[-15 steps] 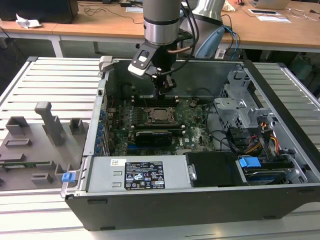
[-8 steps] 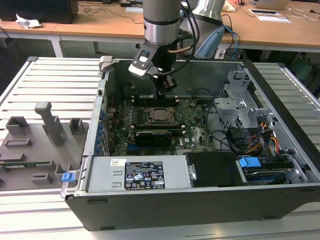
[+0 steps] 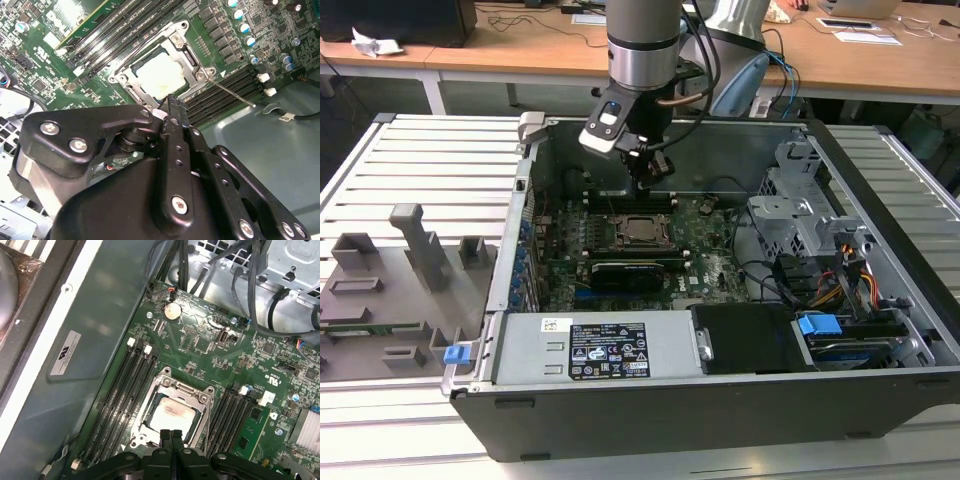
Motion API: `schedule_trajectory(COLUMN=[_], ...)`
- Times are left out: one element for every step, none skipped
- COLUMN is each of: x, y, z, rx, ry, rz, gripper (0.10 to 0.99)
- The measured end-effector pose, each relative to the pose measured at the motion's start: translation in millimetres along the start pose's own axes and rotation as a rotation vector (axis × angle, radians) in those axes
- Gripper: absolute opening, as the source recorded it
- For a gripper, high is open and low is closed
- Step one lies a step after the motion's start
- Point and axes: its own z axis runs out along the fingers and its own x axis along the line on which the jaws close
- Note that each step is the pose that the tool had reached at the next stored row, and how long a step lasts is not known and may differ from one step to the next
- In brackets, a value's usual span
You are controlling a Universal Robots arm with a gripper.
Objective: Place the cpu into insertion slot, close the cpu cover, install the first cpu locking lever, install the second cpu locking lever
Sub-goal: 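Install the first cpu locking lever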
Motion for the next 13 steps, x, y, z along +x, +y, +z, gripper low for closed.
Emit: schedule_trajectory(x=[0.0, 0.0, 0.0, 0.0, 0.0, 0.0, 0.0, 0.0, 0.0, 0.0, 0.0, 0.0, 0.0], y=[0.0, 0.0, 0.0, 0.0, 0.0, 0.0, 0.0, 0.0, 0.0, 0.0, 0.0, 0.0, 0.0], z=[0.0, 0.0, 0.0, 0.0, 0.0, 0.0, 0.0, 0.0, 0.0, 0.0, 0.0, 0.0, 0.0], rx=[0.0, 0.0, 0.0, 0.0, 0.0, 0.0, 0.0, 0.0, 0.0, 0.0, 0.0, 0.0, 0.0], ry=[0.0002, 0.0005, 0.0007, 0.0011, 0.0015, 0.0017, 0.002, 0.0022, 0.0025, 0.003, 0.0035, 0.0037, 0.0041], rz=[-0.003, -0.007, -0.01, -0.015, -0.021, -0.025, -0.029, -0.032, -0.037, -0.044, -0.05, -0.054, -0.059], gripper=[0.106, 0.106, 0.106, 0.106, 0.106, 0.106, 0.106, 0.106, 0.106, 0.106, 0.106, 0.106, 0.106])
